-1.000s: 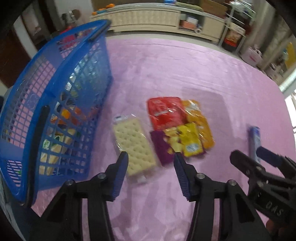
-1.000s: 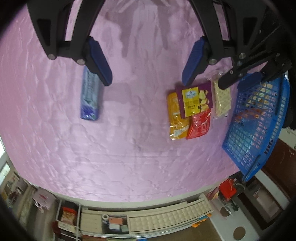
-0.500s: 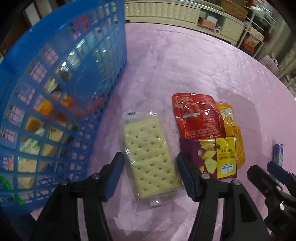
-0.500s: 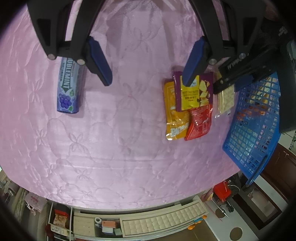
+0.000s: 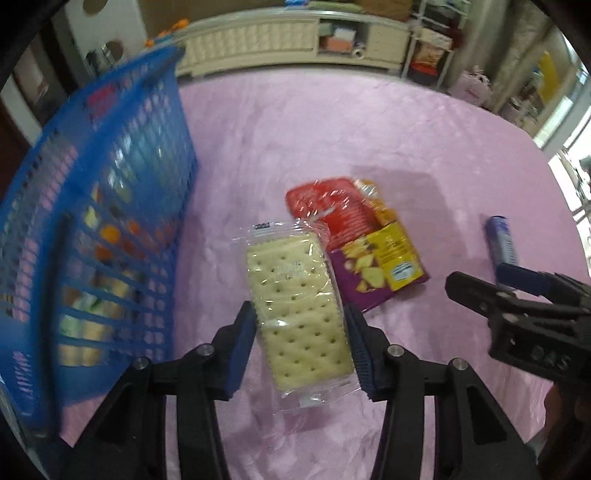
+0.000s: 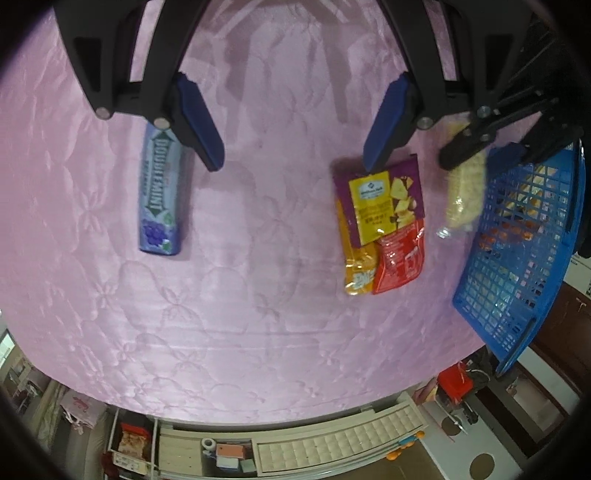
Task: Organize snacks
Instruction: 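Grasp the clear cracker pack with the left tool, then carry the cracker pack into the basket with the left tool while the right tool grasps the purple-and-yellow chip bag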
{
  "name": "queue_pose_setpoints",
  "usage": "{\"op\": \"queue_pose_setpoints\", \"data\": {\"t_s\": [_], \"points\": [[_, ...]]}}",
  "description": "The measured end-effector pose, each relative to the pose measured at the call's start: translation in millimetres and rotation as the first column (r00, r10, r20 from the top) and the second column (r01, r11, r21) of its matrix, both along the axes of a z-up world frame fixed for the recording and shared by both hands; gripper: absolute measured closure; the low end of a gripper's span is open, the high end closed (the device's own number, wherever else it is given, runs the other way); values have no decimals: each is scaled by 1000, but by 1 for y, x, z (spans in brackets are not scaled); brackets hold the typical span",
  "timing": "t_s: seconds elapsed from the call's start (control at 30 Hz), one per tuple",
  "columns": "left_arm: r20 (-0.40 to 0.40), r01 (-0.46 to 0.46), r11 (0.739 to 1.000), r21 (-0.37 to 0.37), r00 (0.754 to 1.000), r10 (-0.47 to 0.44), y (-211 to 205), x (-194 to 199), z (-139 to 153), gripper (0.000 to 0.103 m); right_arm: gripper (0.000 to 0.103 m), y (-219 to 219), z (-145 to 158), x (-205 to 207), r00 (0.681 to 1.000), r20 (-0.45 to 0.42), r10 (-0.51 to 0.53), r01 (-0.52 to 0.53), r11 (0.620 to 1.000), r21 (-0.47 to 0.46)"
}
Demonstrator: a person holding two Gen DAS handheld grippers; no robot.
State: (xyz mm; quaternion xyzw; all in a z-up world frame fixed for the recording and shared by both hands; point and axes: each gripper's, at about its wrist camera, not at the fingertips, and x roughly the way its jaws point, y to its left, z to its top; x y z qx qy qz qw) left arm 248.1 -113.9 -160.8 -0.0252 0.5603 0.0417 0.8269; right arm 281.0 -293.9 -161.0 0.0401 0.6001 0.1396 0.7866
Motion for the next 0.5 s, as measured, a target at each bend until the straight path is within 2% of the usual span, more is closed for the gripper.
{"op": "queue_pose_setpoints", "data": {"t_s": [0.1,0.23,0.3,0.43,0.5], "points": [[29,26,999,-18,999,-26,-1,-11,18,57,22,-4,12,-4,1000,16,-8,8,1000,-12],[83,46,999,4,995,-46,5,-21,39,57,22,3,28,-10,998,53,20,-19,999,-27],[117,51,998,34,992,-55,9,-27,54,57,22,10,30,-11,997,66,51,-48,998,-41],[162,54,998,34,985,-59,17,-36,81,57,22,31,27,-8,995,56,81,-79,996,-46],[182,56,998,34,981,-61,22,-25,96,57,22,44,24,-4,995,43,90,-88,995,-45]]}}
